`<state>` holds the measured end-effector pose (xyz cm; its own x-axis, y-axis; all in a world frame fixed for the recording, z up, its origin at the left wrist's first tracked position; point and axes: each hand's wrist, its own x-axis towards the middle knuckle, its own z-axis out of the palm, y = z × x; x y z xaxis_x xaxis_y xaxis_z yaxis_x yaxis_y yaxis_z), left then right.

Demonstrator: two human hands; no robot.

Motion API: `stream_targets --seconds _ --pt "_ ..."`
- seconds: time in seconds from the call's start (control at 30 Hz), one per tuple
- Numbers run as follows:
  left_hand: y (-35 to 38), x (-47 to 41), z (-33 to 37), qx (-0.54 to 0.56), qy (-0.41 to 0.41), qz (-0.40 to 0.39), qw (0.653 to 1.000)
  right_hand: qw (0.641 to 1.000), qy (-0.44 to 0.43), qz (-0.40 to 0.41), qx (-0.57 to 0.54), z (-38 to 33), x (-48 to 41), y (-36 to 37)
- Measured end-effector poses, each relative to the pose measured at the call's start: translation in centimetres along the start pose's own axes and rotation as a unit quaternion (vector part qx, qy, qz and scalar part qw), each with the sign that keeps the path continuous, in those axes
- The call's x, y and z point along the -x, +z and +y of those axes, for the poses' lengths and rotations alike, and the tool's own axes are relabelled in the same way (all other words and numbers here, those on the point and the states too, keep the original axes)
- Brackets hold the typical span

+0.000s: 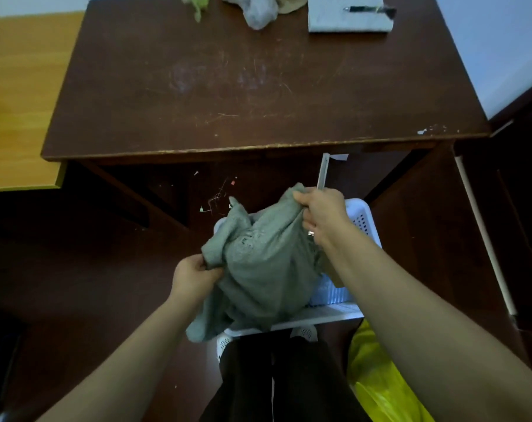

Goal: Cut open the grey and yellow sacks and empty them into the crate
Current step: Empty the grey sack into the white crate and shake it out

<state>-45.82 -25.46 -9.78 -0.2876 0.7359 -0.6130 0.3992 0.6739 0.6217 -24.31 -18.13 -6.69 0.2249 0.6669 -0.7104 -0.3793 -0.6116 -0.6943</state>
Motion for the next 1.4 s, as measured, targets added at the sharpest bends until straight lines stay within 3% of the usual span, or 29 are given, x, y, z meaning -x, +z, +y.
stream_targets --seconds 0.1,0.17,0.2,0.3,0.37,0.43,0.5,0.53,0.6,0.73,0.87,0.93,1.07,1.17,1.23,1.4 --pt "0.1 -0.2 -0.7 -0.016 -0.036 0.066 0.997 0.999 0.030 -0.037 -0.014 2.1 0.7 -1.1" --pt "0.4 -0.7 -0.8 -0.048 -0.070 0.106 0.991 0.998 0.060 -0.012 0.012 3.4 1.1 -2.2" --pt "0.6 -0.8 -0.6 -0.058 -0.050 0.131 0.988 0.998 0.060 -0.002 0.029 3.7 1.2 -2.6" --pt "2.1 -1.2 0.6 -0.037 0.124 0.198 0.972 0.998 0.051 -0.008 0.036 4.2 1.7 -4.0" --pt "3.6 -2.0 1.2 -0.070 0.211 0.139 0.965 0.998 0.044 -0.031 0.020 4.7 2.2 -4.9" --pt "5.8 -3.0 1.5 -0.171 0.234 -0.053 0.956 0.998 0.035 -0.052 0.005 4.8 2.7 -5.3" --pt "8.2 -4.0 1.1 -0.344 0.207 -0.217 0.890 0.998 0.027 -0.064 -0.007 4.9 2.9 -5.7" --pt "9.3 -4.2 0.7 -0.405 0.207 -0.245 0.856 0.997 0.027 -0.069 -0.014 5.0 2.9 -6.0" --pt "10.7 -4.6 -0.6 -0.441 0.218 -0.225 0.841 0.996 0.023 -0.081 -0.027 5.3 3.1 -6.8" --pt "10.3 -4.7 -0.7 -0.265 0.157 -0.043 0.950 0.997 0.031 -0.064 -0.029 5.4 2.8 -9.0" --pt "8.4 -4.4 3.6 -0.056 0.053 0.040 0.996 0.997 0.076 0.017 0.024 5.4 2.4 -10.8" --pt "7.7 -3.1 6.4 0.085 0.033 0.042 0.995 0.997 0.070 0.037 0.026 5.3 2.3 -11.0" --pt "6.2 1.1 10.5 0.210 0.117 0.009 0.971 1.000 0.022 0.015 -0.009 4.9 2.6 -10.0" --pt "6.0 3.4 11.8 0.185 0.165 -0.046 0.968 0.998 0.049 0.034 0.031 6.0 2.4 -9.7" --pt "6.3 3.6 12.7 0.143 0.148 -0.053 0.977 0.994 0.070 0.064 0.055 6.8 2.4 -9.8" --pt "6.0 4.3 13.0 0.153 0.182 -0.059 0.970 0.995 0.013 0.072 0.066 7.1 2.6 -9.7"
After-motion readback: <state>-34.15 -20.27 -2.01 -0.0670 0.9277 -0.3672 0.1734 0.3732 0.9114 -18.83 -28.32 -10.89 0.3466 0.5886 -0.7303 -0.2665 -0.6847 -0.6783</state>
